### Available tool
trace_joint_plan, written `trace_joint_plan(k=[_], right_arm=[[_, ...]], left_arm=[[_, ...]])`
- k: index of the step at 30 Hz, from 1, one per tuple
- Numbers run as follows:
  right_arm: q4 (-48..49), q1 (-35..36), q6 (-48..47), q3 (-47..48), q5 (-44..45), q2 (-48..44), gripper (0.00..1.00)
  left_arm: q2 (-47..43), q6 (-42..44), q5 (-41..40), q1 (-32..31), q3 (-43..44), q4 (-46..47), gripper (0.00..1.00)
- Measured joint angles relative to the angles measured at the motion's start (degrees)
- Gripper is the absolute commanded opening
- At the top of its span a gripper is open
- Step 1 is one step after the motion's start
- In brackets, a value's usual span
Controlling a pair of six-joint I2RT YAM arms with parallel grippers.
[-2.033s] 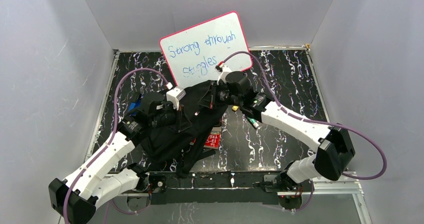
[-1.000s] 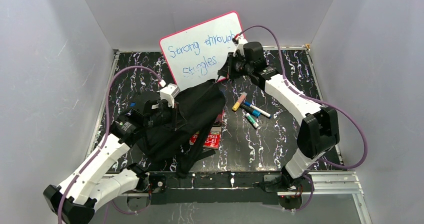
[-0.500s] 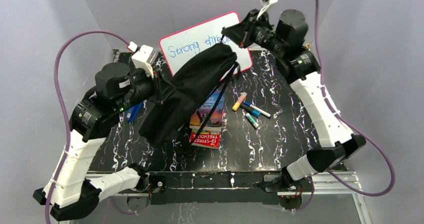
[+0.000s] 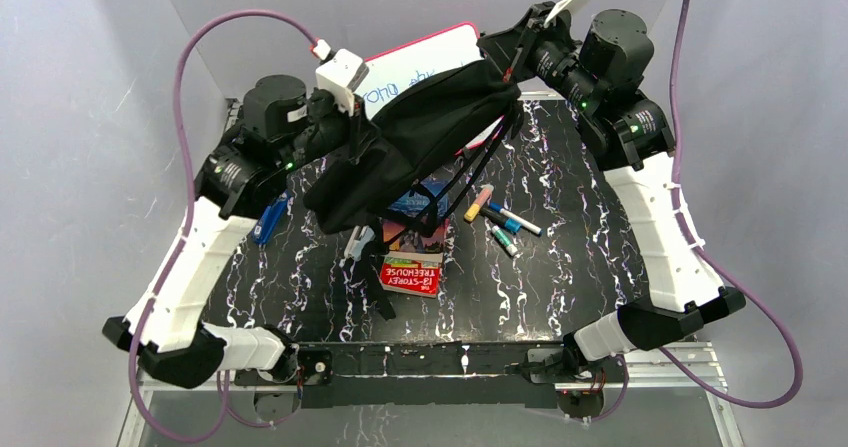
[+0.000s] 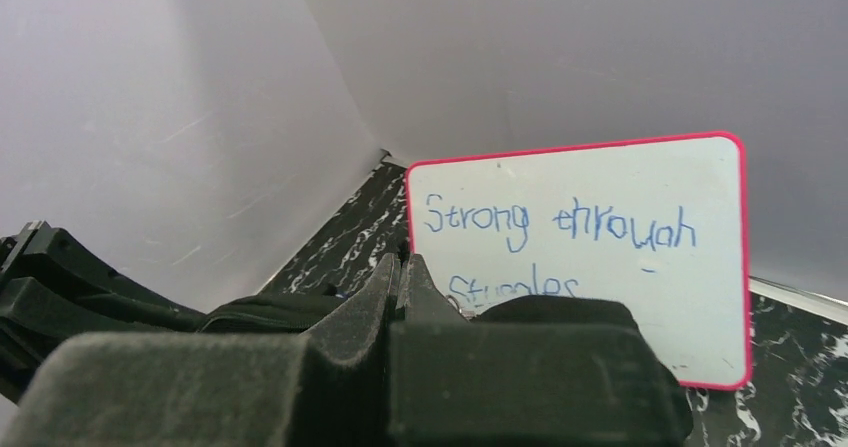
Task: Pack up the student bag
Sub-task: Unzip the student bag at the center of the board.
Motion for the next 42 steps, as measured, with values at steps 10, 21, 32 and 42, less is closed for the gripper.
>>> trace_joint_plan(k=[10, 21, 32, 42], right_arm=[[0.94, -0.31, -3.80, -1.49, 4.46, -0.42, 0.00], [0.50, -0.28, 0.13, -36.76, -3.80, -20.96, 0.00], [-4.94, -0.28, 5.70, -49.68, -13.18, -30.49, 0.00], [-4.83, -0.28, 10.45, -56.94, -18.53, -31.63, 0.00]], left_arm=[[7.48, 9.27, -1.44, 0.00, -1.84, 13.73, 0.00], [-6.93, 3.50, 6.25, -0.48, -32.65, 18.10, 0.33], [-17.66, -5.46, 14.53, -0.33, -39.98, 15.65, 0.92], [-12.35, -8.11, 13.84, -16.48, -40.06, 21.00, 0.92]])
